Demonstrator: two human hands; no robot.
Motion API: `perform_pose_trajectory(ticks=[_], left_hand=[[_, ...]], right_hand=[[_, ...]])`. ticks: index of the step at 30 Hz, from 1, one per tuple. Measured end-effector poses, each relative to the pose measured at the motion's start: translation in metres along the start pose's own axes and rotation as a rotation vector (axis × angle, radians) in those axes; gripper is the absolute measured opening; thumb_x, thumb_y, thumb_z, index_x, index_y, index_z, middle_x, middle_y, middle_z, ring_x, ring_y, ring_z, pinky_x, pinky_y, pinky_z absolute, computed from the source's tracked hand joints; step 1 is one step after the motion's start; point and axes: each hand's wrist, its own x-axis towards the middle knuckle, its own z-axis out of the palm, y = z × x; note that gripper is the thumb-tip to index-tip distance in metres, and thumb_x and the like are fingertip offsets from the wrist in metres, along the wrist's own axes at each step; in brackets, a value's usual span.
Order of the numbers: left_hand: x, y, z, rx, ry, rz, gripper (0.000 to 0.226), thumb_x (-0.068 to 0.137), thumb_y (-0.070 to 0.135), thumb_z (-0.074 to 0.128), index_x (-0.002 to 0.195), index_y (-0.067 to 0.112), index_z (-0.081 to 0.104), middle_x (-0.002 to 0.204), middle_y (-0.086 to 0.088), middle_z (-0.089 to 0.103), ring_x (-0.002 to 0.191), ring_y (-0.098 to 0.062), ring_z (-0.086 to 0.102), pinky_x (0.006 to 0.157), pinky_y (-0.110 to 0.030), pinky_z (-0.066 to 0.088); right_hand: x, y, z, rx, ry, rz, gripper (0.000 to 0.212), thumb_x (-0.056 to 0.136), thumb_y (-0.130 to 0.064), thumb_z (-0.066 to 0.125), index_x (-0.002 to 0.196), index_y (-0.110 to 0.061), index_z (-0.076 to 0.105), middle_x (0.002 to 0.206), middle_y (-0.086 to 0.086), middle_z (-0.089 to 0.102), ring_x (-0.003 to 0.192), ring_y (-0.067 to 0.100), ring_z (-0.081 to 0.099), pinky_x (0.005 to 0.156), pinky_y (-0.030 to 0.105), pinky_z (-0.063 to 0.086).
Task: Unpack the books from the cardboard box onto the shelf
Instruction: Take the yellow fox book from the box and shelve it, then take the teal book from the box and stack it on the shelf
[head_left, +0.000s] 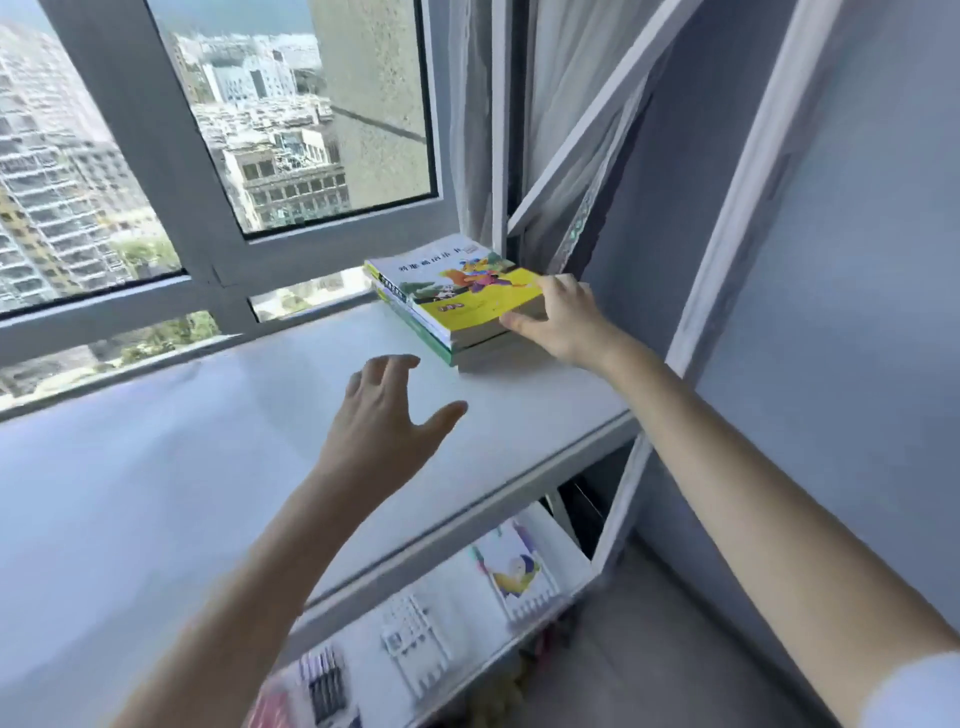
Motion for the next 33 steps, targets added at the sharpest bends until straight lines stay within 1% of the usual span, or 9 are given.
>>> perform_pose_trajectory(ticks=[4,7,9,11,14,16,21,27,33], left_hand=[[-0.085,0.009,0.005,-0.020,-0.080,0.330,0.061,0.086,0.039,0.061,0.137,0.012,0.041,0.142,-0.004,0.042,0.129,-0.023,0.038,0.100,-0.027,0.028],[-0.142,0.005,0.018,-0.016,-0.210,0.449,0.060,0.086,0.043,0.060,0.137,0.015,0.042,0.142,0.000,0.042,0.129,-0.020,0.040,0.100,-0.027,0.031],[-0.171,0.002,0.034,0.006,-0.304,0.459,0.062,0.087,0.046,0.057,0.137,0.014,0.041,0.144,-0.001,0.040,0.131,-0.021,0.039,0.103,-0.026,0.028],[-0.189,-0.002,0.053,0.093,-0.398,0.404,0.066,0.088,0.054,0.050,0.140,0.018,0.034,0.148,0.001,0.034,0.135,-0.020,0.034,0.104,-0.030,0.031],[-0.212,0.003,0.081,0.244,-0.574,0.346,0.074,0.088,0.061,0.044,0.145,0.019,0.025,0.152,-0.001,0.027,0.139,-0.021,0.026,0.108,-0.035,0.029],[-0.225,0.014,0.098,0.310,-0.641,0.354,0.080,0.087,0.064,0.043,0.148,0.017,0.020,0.155,-0.003,0.023,0.142,-0.023,0.023,0.111,-0.038,0.026],[-0.267,0.083,0.152,0.370,-0.680,0.484,0.081,0.085,0.064,0.045,0.146,0.015,0.025,0.152,-0.005,0.029,0.141,-0.025,0.025,0.111,-0.040,0.027],[-0.343,0.201,0.233,0.390,-0.784,0.660,0.078,0.087,0.061,0.046,0.145,0.010,0.029,0.151,-0.007,0.032,0.141,-0.023,0.026,0.113,-0.034,0.022],[-0.403,0.314,0.308,0.369,-0.848,0.816,0.074,0.088,0.057,0.047,0.145,0.011,0.030,0.151,-0.005,0.033,0.142,-0.022,0.026,0.114,-0.034,0.023]], right_hand=[[-0.115,-0.003,0.013,-0.008,0.029,0.060,0.050,0.084,-0.052,0.058,0.103,-0.006,0.053,0.115,0.014,0.049,0.113,0.031,0.040,0.094,0.033,0.026],[-0.191,0.009,0.031,-0.068,-0.067,0.136,0.043,0.083,-0.055,0.056,0.095,-0.014,0.049,0.113,0.012,0.048,0.111,0.030,0.040,0.091,0.034,0.029],[-0.234,0.023,0.044,-0.094,-0.167,0.198,0.048,0.084,-0.057,0.053,0.103,-0.013,0.049,0.120,0.011,0.046,0.117,0.030,0.037,0.090,0.033,0.028],[-0.268,0.040,0.057,-0.108,-0.298,0.263,0.059,0.085,-0.060,0.049,0.116,-0.010,0.045,0.129,0.012,0.041,0.124,0.031,0.032,0.092,0.034,0.029],[-0.315,0.072,0.064,-0.138,-0.460,0.400,0.076,0.086,-0.061,0.047,0.135,-0.005,0.034,0.144,0.014,0.031,0.134,0.032,0.025,0.103,0.041,0.030],[-0.344,0.097,0.060,-0.137,-0.486,0.489,0.083,0.086,-0.061,0.046,0.142,-0.004,0.027,0.149,0.014,0.027,0.138,0.033,0.020,0.110,0.045,0.028],[-0.435,0.176,0.017,-0.090,-0.438,0.681,0.078,0.089,-0.055,0.045,0.143,-0.003,0.024,0.149,0.016,0.026,0.139,0.032,0.020,0.108,0.044,0.027],[-0.570,0.277,-0.043,-0.046,-0.431,0.878,0.078,0.092,-0.055,0.041,0.146,-0.003,0.018,0.153,0.018,0.021,0.141,0.037,0.017,0.110,0.044,0.024],[-0.683,0.362,-0.095,-0.005,-0.389,1.035,0.080,0.092,-0.056,0.041,0.146,-0.002,0.020,0.151,0.021,0.026,0.138,0.040,0.024,0.110,0.045,0.025]])
